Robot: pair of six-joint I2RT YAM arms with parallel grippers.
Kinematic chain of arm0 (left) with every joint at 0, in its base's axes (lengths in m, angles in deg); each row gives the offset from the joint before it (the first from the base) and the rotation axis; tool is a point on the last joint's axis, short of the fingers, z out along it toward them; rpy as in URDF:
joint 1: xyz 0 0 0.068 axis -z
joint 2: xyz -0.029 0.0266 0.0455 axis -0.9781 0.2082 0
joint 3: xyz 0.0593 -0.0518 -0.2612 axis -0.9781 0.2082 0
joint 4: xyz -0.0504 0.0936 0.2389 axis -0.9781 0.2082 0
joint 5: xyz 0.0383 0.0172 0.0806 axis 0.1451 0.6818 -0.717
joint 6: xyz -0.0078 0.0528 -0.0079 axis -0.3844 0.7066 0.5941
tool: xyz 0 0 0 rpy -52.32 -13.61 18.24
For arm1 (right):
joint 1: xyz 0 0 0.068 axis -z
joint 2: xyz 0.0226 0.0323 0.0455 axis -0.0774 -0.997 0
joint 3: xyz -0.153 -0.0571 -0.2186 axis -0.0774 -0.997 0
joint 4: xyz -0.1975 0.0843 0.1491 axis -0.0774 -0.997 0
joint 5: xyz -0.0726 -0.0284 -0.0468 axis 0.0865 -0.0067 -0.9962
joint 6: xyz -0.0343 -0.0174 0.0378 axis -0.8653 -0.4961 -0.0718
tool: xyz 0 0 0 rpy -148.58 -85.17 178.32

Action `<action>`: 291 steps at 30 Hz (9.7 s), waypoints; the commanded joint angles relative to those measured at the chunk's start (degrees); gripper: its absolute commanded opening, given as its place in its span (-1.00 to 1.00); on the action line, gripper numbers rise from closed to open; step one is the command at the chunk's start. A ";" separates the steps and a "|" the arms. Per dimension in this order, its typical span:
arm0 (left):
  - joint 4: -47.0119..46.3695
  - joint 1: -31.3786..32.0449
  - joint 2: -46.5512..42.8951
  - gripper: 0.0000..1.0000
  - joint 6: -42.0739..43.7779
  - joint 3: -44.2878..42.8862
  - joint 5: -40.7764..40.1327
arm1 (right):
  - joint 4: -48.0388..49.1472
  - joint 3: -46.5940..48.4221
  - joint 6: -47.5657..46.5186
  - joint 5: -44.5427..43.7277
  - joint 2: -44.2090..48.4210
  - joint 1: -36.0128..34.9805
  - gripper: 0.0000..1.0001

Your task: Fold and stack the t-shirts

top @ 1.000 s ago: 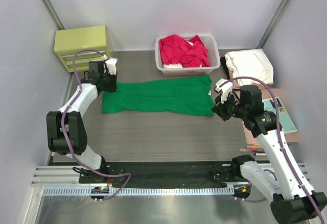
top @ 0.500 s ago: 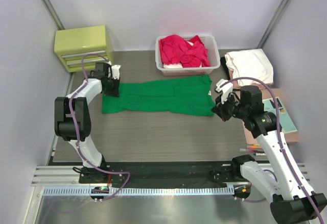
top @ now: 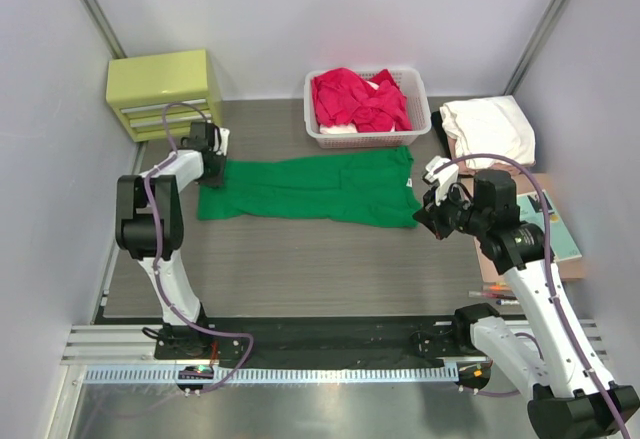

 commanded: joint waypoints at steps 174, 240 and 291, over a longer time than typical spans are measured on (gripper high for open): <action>10.24 5.27 0.21 1.00 -3.56 2.05 22.31 | 18.35 16.28 10.03 -25.86 -61.51 -12.70 1.00; 9.61 21.35 -9.32 1.00 3.91 -24.45 1.91 | 13.51 -2.98 3.70 -28.76 -12.73 -1.19 1.00; 1.89 20.21 14.10 -1.00 -10.41 -31.90 9.56 | 10.88 -8.78 3.62 -20.50 -6.41 5.49 1.00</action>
